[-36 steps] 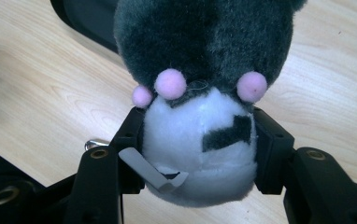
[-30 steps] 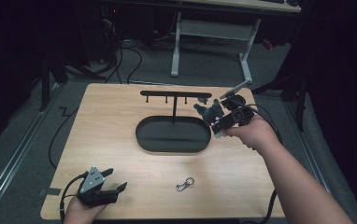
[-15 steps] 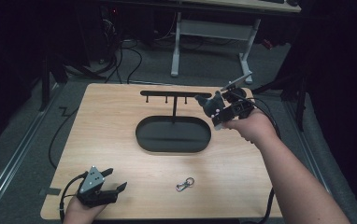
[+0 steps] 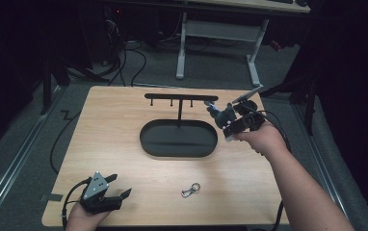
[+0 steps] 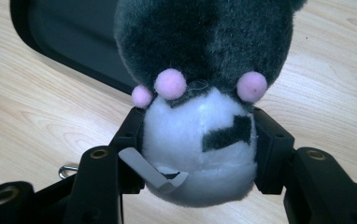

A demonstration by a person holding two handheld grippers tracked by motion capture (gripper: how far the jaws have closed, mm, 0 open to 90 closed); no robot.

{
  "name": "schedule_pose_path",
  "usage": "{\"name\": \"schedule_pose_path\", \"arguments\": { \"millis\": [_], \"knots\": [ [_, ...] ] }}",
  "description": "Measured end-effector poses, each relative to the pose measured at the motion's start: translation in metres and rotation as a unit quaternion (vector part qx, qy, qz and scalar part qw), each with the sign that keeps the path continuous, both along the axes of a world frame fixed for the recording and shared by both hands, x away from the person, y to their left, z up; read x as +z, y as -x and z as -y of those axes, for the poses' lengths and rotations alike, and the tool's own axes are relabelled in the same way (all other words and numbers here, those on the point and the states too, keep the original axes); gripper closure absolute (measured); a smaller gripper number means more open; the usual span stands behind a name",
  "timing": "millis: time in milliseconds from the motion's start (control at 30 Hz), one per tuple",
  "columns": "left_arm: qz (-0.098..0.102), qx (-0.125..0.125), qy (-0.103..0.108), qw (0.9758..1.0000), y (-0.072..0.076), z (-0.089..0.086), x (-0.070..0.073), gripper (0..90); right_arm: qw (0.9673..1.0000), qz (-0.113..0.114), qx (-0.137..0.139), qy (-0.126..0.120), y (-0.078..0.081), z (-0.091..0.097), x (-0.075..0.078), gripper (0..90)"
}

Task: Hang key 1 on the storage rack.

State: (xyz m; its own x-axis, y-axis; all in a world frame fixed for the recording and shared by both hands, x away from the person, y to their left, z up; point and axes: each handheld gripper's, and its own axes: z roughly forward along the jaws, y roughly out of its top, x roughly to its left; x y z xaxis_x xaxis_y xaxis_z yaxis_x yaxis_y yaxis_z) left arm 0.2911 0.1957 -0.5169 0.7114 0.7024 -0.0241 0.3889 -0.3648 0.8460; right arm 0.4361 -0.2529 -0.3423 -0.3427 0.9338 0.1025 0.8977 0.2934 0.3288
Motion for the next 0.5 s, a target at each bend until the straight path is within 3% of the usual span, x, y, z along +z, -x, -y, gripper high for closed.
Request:
{"name": "schedule_pose_path", "arguments": {
  "millis": [400, 500],
  "knots": [
    [-0.002, 0.002, 0.001, 1.0, 0.0, -0.001, -0.001, 26.1, 0.9999, 0.003, 0.003, 0.014, -0.011, -0.012, -0.034, 48.0],
    [-0.002, 0.001, 0.001, 1.0, 0.0, -0.001, -0.001, 26.1, 0.9999, 0.01, 0.001, 0.008, -0.014, -0.015, -0.04, 47.8]
  ]
}}
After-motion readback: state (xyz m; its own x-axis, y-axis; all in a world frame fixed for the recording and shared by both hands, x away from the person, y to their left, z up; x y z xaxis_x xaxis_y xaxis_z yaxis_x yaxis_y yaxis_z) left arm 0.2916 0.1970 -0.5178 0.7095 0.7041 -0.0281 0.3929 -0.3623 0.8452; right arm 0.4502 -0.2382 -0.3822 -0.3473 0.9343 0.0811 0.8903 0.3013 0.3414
